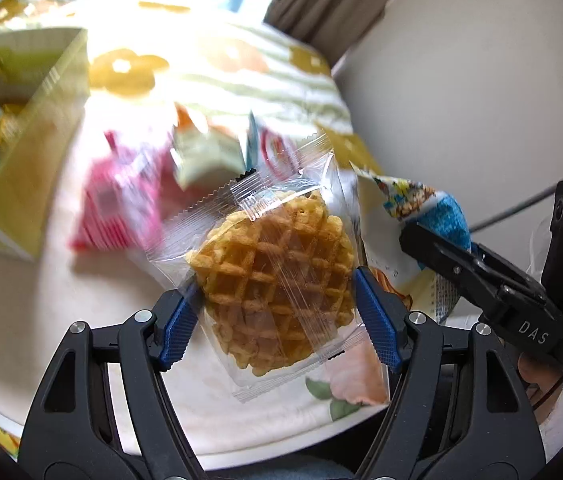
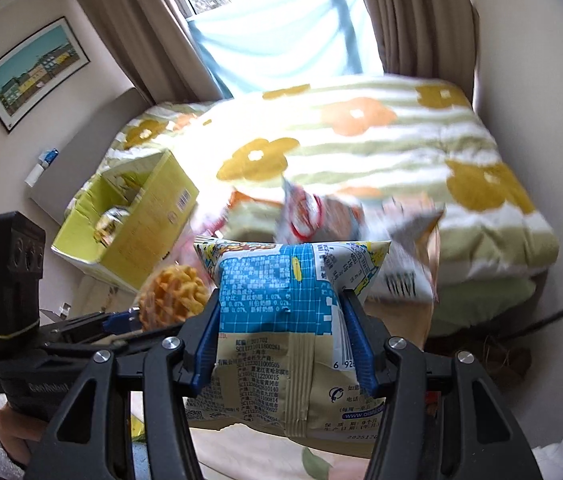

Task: Organize snacks
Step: 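Carry the waffle and wafer bag with both tools over the box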

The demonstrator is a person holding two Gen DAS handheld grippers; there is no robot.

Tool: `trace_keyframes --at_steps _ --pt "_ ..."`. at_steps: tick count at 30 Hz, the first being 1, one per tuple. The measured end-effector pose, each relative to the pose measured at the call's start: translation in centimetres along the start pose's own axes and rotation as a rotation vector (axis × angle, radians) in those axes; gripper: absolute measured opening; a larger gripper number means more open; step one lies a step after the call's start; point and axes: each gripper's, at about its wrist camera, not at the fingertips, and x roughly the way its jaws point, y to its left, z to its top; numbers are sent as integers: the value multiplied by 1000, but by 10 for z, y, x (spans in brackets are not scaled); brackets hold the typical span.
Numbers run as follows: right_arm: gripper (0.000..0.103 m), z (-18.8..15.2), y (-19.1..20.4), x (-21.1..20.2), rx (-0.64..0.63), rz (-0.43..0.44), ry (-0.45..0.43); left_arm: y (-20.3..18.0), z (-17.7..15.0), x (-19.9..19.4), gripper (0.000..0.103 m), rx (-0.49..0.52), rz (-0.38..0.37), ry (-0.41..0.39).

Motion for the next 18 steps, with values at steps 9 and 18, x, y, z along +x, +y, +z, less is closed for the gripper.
trace_keyframes --at_steps 9,18 --pt "52 60 84 14 -71 24 -98 62 66 -75 71 10 68 -155" --pt "52 105 191 84 -100 102 -99 176 125 -119 71 -38 189 -200"
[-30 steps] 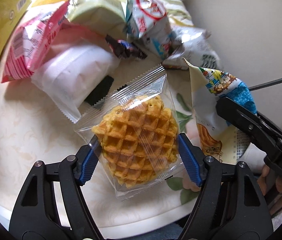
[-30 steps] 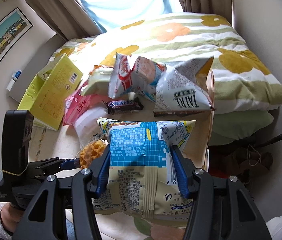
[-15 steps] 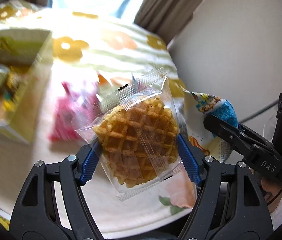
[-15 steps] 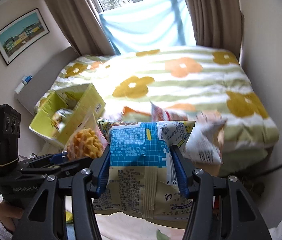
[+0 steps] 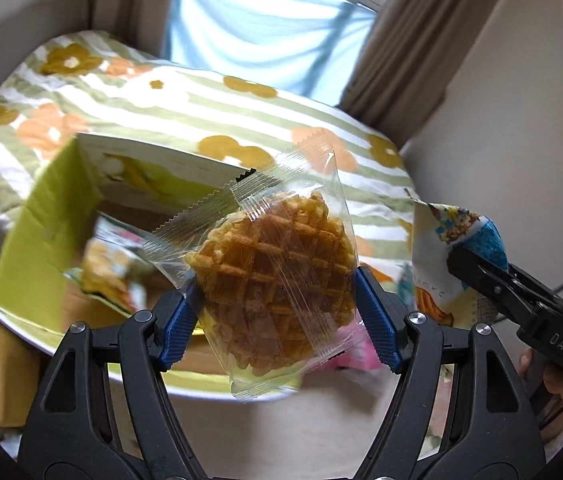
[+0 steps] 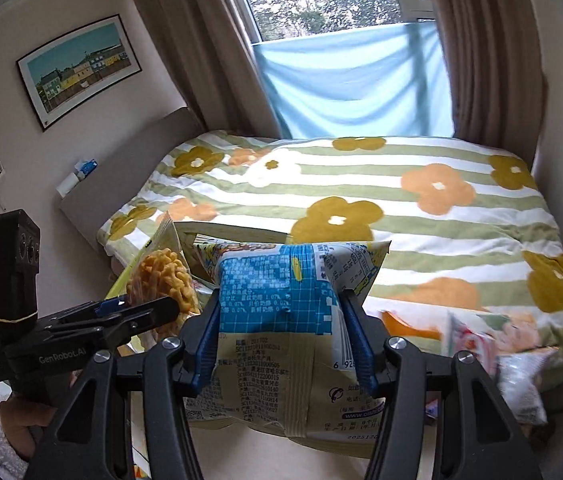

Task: Organize snacks
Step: 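Carry the waffle and wafer bag with both tools over the box, then open the left tool to drop the waffle while the right tool drops the wafer bag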

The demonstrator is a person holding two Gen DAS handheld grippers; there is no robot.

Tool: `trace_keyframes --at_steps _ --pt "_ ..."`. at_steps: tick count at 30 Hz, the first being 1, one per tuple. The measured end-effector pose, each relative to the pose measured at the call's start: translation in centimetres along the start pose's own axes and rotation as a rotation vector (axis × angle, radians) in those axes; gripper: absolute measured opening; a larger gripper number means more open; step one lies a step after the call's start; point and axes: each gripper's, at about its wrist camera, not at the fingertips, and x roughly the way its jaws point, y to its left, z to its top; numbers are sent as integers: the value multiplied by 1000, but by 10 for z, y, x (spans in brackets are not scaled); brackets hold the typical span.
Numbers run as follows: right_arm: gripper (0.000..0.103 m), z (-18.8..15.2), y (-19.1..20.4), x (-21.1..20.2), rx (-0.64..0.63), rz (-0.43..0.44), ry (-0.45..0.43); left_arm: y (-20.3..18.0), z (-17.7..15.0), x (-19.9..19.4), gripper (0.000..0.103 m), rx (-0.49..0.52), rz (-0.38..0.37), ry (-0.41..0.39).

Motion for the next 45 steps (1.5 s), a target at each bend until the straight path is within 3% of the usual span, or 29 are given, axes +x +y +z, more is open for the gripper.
trace_keyframes --at_steps 4,9,16,17,19,24,33,34,35,37,45 --pt "52 8 36 45 -5 -6 42 59 21 17 71 -1 43 35" --pt "52 8 67 91 27 -24 87 115 30 46 71 24 78 139" --pt "52 -1 79 123 81 -67 153 147 17 60 76 57 68 239" --pt "52 -3 79 124 79 -68 161 149 14 60 80 58 64 239" --pt "52 -5 80 127 79 -69 175 149 12 57 103 79 95 221" --pt "52 -11 79 133 79 -61 208 153 6 41 103 82 156 176" --pt "54 -23 80 146 91 -56 245 166 -4 24 103 44 161 167" --pt "61 -24 81 146 93 -57 232 165 -4 22 103 45 159 162" --pt "82 -24 82 146 97 -65 214 165 -3 20 103 46 159 158" --pt "103 -25 84 143 90 -72 180 163 -3 16 103 56 165 149" --pt "103 -31 91 132 39 -108 149 159 -7 9 103 81 168 135"
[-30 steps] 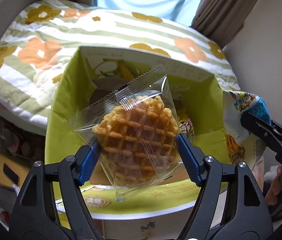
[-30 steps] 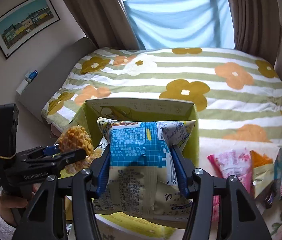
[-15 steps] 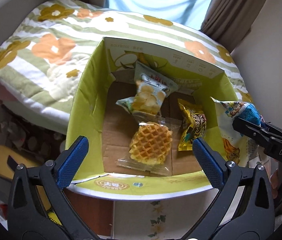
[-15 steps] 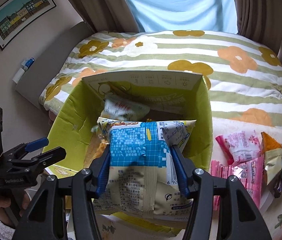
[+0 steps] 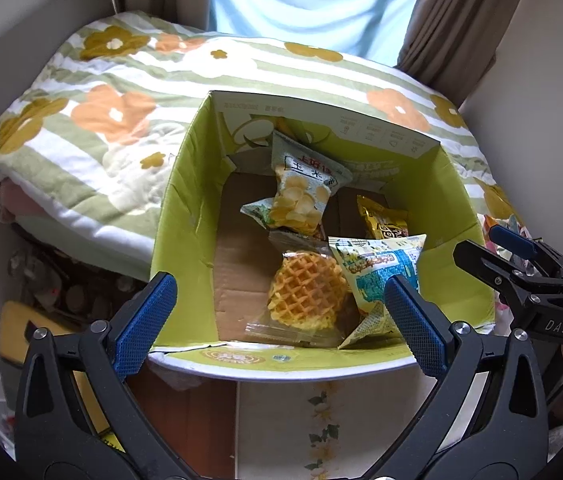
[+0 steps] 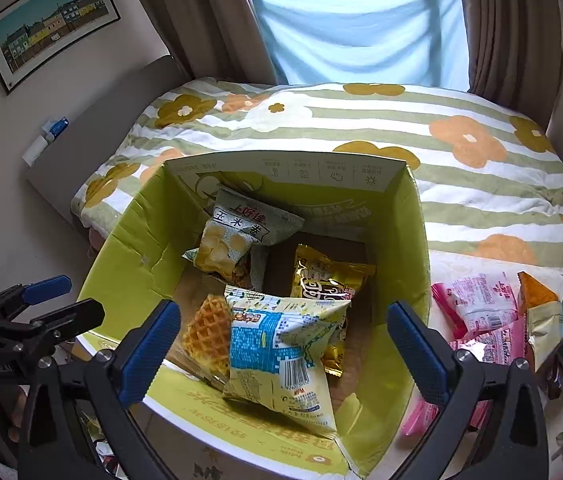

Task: Organize snacks
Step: 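Open the left tool to drop the waffle while the right tool drops the wafer bag, then move both tools back toward the remaining snack packets on the table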

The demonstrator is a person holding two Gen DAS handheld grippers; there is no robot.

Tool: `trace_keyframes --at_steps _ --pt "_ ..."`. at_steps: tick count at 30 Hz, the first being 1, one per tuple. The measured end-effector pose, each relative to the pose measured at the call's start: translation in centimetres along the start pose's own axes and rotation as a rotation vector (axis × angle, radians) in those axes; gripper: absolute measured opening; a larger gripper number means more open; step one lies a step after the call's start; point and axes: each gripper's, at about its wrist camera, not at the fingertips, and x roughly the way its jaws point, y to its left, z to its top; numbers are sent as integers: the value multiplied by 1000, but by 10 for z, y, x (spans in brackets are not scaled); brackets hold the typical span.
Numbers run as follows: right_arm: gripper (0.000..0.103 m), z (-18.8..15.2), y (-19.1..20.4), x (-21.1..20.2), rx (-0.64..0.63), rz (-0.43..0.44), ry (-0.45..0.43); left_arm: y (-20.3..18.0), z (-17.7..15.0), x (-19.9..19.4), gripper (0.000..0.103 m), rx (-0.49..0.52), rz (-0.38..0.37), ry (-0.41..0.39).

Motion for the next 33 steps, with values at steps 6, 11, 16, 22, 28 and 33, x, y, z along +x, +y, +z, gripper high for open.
trace_keyframes --at_steps 6,11,16,22,28,33 --pt "103 -3 -2 -16 23 -7 22 -10 -1 -8 103 37 -25 -21" --pt "103 -9 -9 -36 45 -57 9 -30 1 -13 103 104 -59 -36" --pt "103 -18 -26 -62 82 -120 -15 -60 4 -19 103 171 -105 -57" --pt "103 -32 -62 -99 125 -184 -60 -111 2 -24 103 240 -161 -79" --pt "103 -49 -130 -143 170 -252 -102 -181 -3 -21 103 274 -194 -90" --pt "103 -66 -198 -173 167 -311 -96 -250 -8 -8 103 284 -214 -82"
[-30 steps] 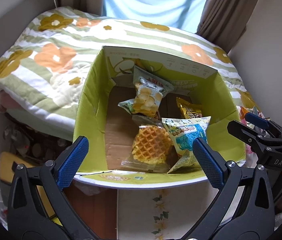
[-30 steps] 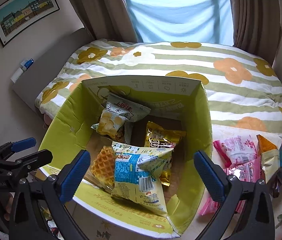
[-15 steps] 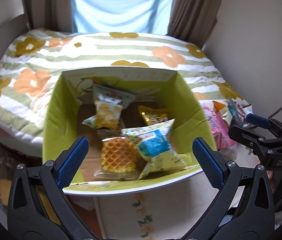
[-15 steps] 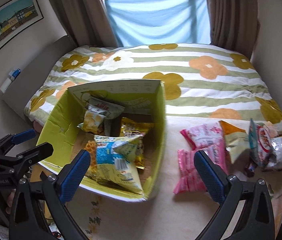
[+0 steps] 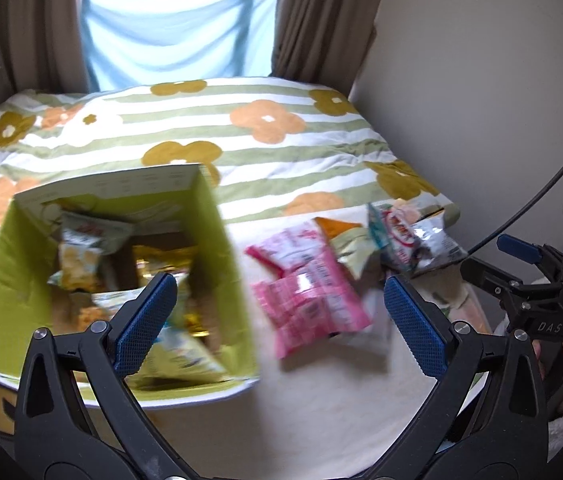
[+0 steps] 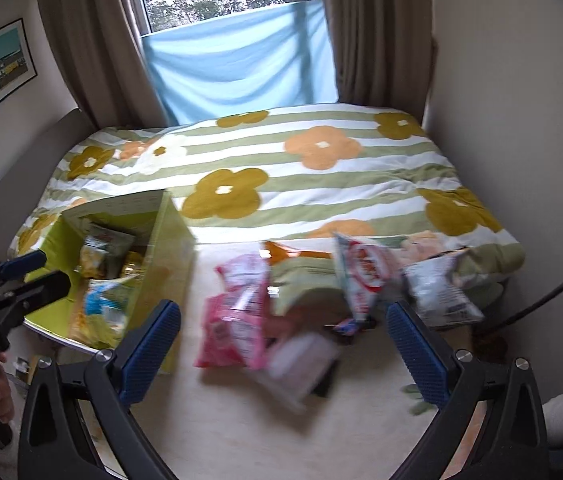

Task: Organize snacks
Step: 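Move both tools back toward the remaining snack packets on the table, then grasp the red-white shrimp flake bag with the left tool while the right tool grasps the white TARO bag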

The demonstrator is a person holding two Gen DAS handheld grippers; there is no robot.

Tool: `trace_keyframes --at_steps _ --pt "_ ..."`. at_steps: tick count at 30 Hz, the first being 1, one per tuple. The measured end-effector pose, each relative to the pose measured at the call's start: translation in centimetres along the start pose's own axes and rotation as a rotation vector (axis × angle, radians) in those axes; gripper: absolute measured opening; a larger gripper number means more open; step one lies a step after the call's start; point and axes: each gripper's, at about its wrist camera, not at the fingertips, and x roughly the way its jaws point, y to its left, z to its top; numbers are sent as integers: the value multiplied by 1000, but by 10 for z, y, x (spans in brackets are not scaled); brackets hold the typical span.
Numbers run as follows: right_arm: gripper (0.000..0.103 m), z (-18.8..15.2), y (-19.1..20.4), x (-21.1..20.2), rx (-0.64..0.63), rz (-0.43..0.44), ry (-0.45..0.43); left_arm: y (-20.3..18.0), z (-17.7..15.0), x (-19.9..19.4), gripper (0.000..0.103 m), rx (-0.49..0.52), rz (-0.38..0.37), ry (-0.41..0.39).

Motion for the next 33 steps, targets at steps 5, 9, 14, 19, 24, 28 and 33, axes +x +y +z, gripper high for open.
trace_keyframes --at_steps 5,9,14,19,24,28,33 --pt "103 -3 -60 -1 -30 -44 -1 -69 11 42 103 15 -41 24" --pt "103 -6 -100 12 -52 -58 28 -113 20 73 103 37 -62 44" --pt "103 -10 -124 31 -57 -44 66 -147 31 111 103 89 -66 108" --pt "103 -15 -135 54 -60 -48 104 -161 42 157 103 132 -84 201" --pt "103 -19 -139 80 -72 -73 137 -168 50 210 103 219 -126 302" --pt "103 -18 -144 102 -73 -82 166 -175 50 240 103 350 -135 373" --pt "103 -18 -147 126 -63 -79 202 -186 48 260 103 535 -128 428"
